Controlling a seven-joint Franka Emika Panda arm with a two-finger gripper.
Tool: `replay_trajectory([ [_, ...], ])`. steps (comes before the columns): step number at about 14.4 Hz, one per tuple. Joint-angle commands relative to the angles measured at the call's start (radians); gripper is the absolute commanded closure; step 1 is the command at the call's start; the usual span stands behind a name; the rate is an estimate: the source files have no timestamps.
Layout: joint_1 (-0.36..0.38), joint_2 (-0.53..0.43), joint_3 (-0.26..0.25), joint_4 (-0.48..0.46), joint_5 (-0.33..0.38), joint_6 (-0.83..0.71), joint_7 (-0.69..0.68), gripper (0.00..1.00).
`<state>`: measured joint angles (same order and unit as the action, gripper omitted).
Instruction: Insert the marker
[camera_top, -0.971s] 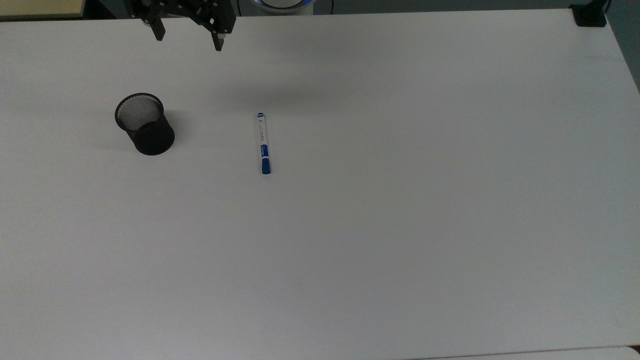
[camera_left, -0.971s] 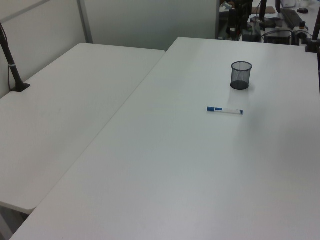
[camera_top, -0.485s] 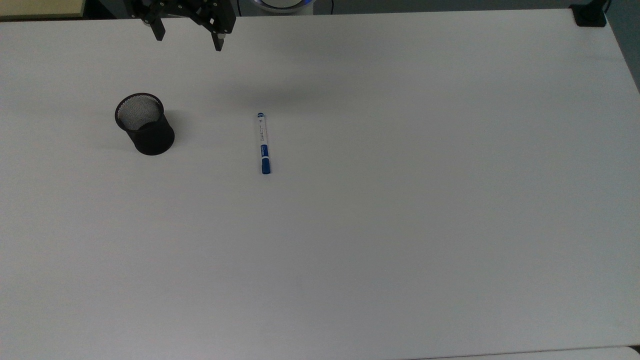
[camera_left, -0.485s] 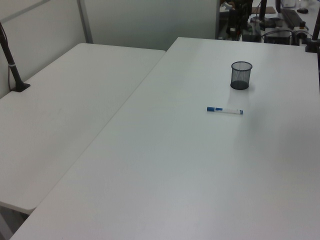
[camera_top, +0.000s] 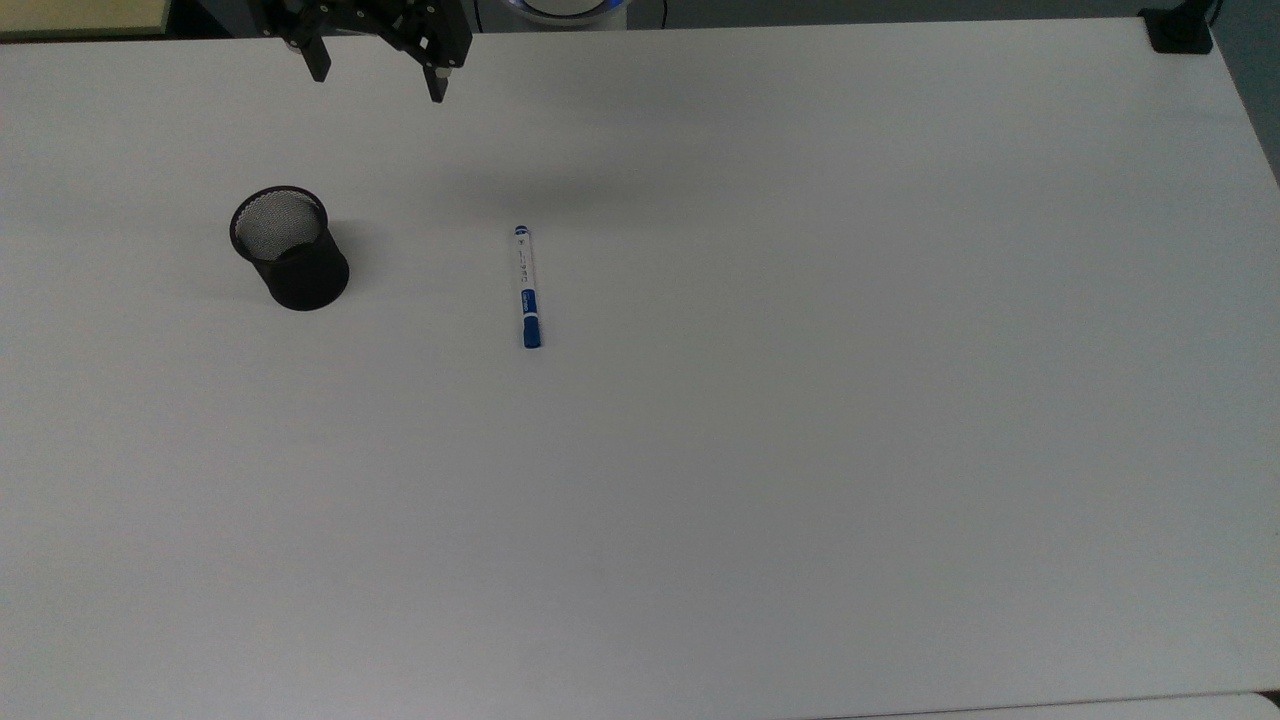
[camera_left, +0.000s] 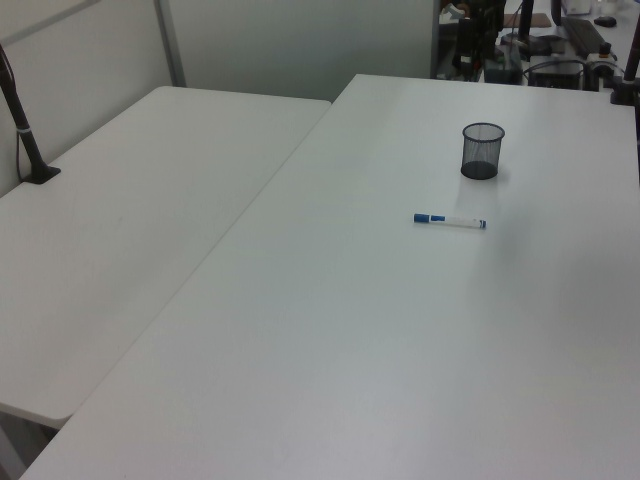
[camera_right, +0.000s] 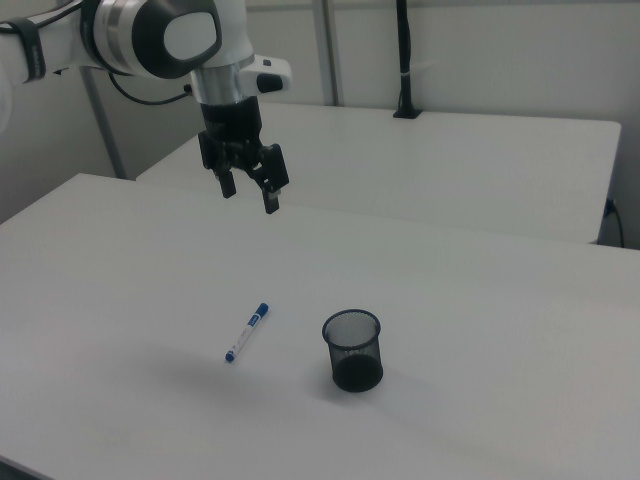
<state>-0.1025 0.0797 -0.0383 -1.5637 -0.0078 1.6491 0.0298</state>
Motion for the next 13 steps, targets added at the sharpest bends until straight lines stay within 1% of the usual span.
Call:
replay_trajectory([
  [1,0.001,-0.024,-0.003,-0.033,0.017,0.02,-0.001,0.0],
  [13,0.007,-0.024,-0.002,-0.038,0.017,0.017,0.012,0.0],
])
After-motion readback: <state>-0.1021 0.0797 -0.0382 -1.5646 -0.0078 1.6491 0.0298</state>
